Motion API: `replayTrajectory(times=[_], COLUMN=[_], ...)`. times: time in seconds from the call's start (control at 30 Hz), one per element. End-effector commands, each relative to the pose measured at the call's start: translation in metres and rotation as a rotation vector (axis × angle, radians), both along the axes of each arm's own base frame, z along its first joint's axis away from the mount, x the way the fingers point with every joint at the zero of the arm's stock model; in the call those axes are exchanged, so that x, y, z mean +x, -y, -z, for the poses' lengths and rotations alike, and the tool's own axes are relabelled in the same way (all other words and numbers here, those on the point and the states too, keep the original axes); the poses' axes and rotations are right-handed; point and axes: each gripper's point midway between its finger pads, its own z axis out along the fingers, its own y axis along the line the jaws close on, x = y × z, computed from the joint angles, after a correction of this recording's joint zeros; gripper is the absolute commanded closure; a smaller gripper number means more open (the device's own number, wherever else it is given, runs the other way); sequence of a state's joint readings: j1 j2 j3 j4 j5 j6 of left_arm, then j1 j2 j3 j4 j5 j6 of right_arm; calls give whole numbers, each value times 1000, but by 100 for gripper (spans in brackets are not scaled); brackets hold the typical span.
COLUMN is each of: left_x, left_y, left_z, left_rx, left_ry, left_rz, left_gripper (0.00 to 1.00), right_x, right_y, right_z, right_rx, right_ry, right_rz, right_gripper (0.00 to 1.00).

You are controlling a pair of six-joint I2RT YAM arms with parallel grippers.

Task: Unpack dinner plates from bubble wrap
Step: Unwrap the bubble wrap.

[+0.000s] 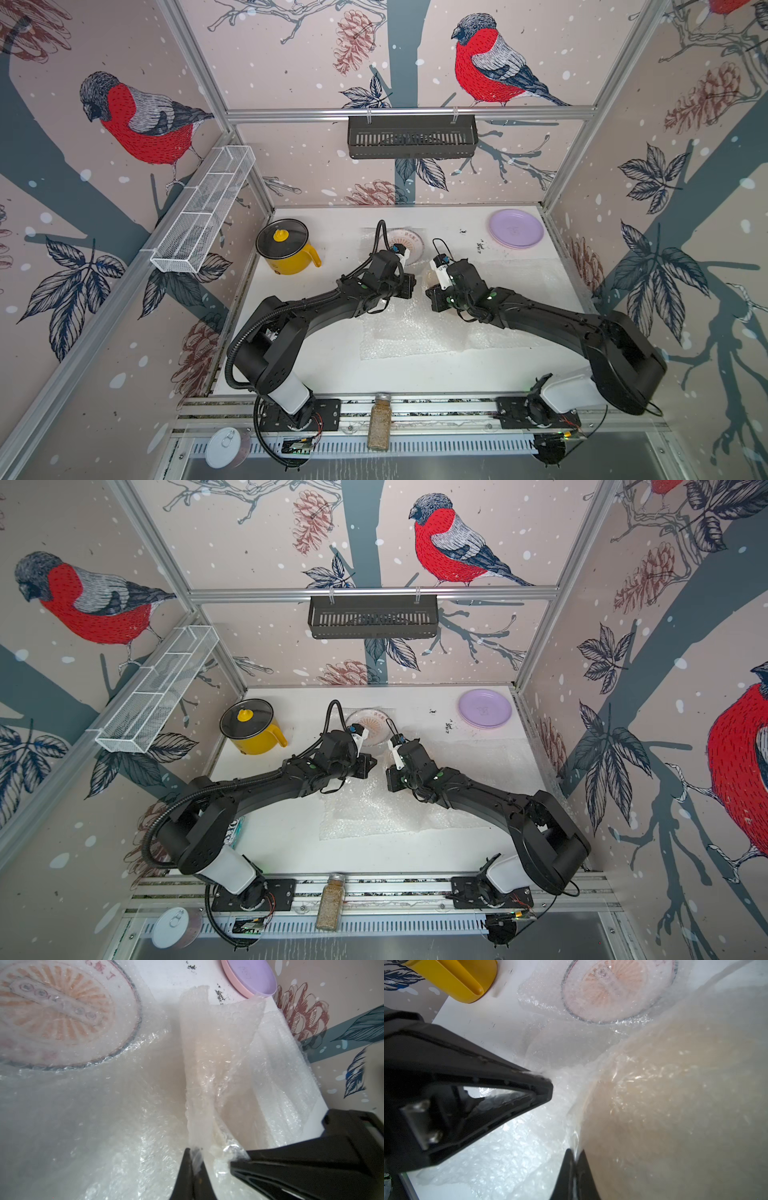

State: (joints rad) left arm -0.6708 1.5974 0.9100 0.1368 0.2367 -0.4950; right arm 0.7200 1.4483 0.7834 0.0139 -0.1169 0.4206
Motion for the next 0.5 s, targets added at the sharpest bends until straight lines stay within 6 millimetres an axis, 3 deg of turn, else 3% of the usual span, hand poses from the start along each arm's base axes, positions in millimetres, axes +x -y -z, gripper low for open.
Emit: replayTrajectory(times=[0.0,0.23,0.47], left_x=[8,22,8], left_y=[-1,-28,-15], left_z=[-19,-12,-13], left_rx=[-88,-71,-106], left_ry=[15,-5,15], left_rz=[-35,-135,-11], left_gripper=[100,100,100], right_x=[0,1,-4], right_y=[11,16,10], right_z=[13,7,-6], right_rx=[-49,-31,21], right_ry=[-35,-31,1], right_rz=[32,42,8], right_gripper=[98,98,98])
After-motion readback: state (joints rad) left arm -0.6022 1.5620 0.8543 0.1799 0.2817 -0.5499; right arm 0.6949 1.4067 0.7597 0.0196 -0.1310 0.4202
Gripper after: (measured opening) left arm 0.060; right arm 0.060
